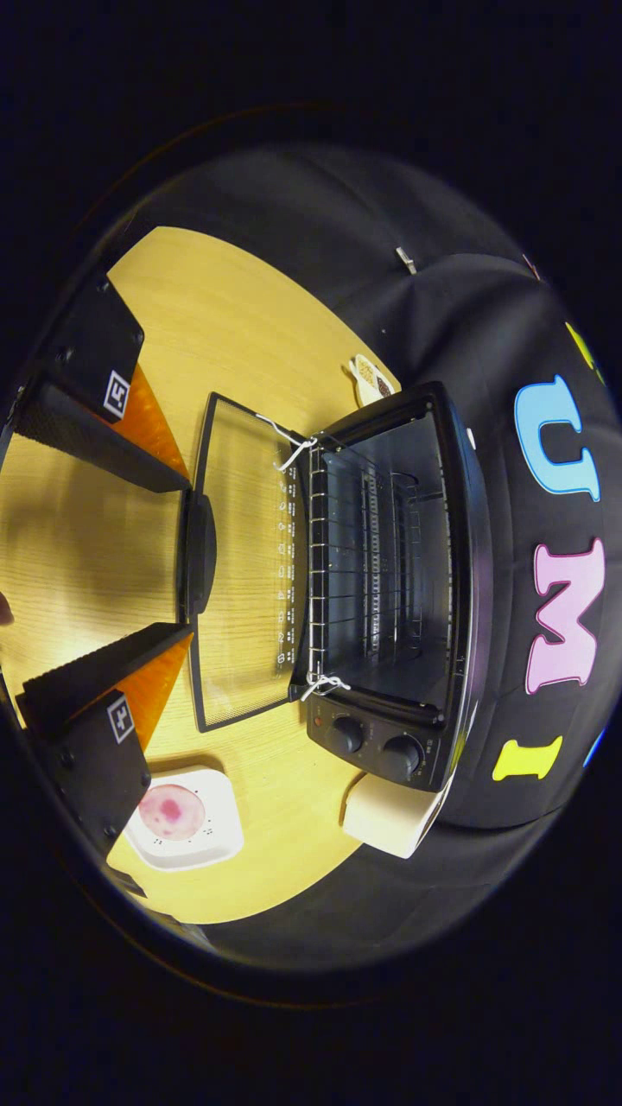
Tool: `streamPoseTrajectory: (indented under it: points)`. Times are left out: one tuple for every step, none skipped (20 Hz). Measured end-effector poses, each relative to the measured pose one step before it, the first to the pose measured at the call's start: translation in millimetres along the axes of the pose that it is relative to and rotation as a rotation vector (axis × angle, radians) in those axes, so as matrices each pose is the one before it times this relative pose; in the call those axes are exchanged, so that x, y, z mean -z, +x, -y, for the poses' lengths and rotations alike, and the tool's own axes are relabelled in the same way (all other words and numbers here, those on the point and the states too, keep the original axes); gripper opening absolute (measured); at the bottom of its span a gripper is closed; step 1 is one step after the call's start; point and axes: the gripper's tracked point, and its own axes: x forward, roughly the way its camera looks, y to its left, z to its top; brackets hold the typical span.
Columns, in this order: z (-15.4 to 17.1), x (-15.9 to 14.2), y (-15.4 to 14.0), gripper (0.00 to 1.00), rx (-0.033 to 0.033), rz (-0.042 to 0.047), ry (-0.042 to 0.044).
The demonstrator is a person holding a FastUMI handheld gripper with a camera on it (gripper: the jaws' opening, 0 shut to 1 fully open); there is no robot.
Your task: Open the toaster oven, put the food inside, and close the toaster oven door.
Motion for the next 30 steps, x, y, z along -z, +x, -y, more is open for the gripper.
streamPoseTrajectory:
  points:
    - [0.96,-4.39,-4.7,1.0,-0.01593,-0.00143,-0.00195]
    - [2.55,-4.08,-3.87,0.99,-0.01542,0.00195,-0.00213]
    - [3.41,-4.86,-5.22,0.99,-0.01162,0.00131,-0.00245]
    - [5.01,-4.03,-5.07,0.99,-0.01237,-0.00087,-0.00295]
    - [7.12,-4.07,-5.87,0.99,-0.00934,-0.00221,-0.00678]
    - [7.51,-3.17,-4.92,1.0,-0.00755,-0.004,-0.00726]
    - [8.22,-1.72,-4.58,1.0,-0.00308,-0.00842,-0.00701]
    - [8.78,0.41,-4.04,1.0,-0.00145,-0.01134,-0.0047]
    - [10.38,1.03,-4.72,1.0,0.00025,-0.01883,-0.00258]
    - [11.01,2.34,-4.33,1.0,0.0031,-0.01907,-0.00115]
    - [11.75,1.87,-4.14,1.0,0.0016,-0.01981,0.00027]
    - [11.38,1.6,-3.22,1.0,0.00142,-0.0164,0.00202]
    - [12.64,2.66,-3.09,1.0,0.00144,-0.02084,0.0018]
    - [14.42,2.9,-4.18,0.99,0.00205,-0.01711,0.00094]
    - [14.26,2.78,-2.73,1.0,-0.00086,-0.01735,-0.00021]
    - [14.87,3.97,-1.58,1.0,0.00025,-0.02337,0.00144]
    - [15.87,4.88,-2.72,1.0,0.0056,-0.02255,-0.00073]
    - [18.73,3.62,-0.87,1.0,0.00871,-0.01799,-0.0008]
    - [19.88,4.63,-0.51,1.0,0.01529,-0.02017,-0.00053]
    - [21.12,6.76,-0.2,1.0,0.01702,-0.02899,0.00202]
    - [19.84,6.69,1.54,0.99,0.01761,-0.0292,0.00469]
    - [16.6,5.01,3.85,0.99,0.01102,-0.0316,0.00822]
    - [15.0,4.39,3.11,0.98,0.00568,-0.02982,0.02011]
    - [11.09,5.56,3.95,0.98,-0.00259,-0.03733,0.02576]
    - [9.57,2.52,6.98,0.97,-0.00226,-0.03166,0.02705]
    - [7.15,1.76,8.29,0.97,-0.00262,-0.03418,0.01828]
    - [3.41,0.69,8.31,0.97,-0.0113,-0.02943,0.01483]
    - [7.14,3.26,5.15,0.87,0.00158,-0.03527,0.01111]
    - [2.33,0.58,8.84,0.81,-0.00473,-0.03209,0.01281]
    - [0.43,-1.05,8.02,0.76,-0.00584,-0.02525,0.01138]
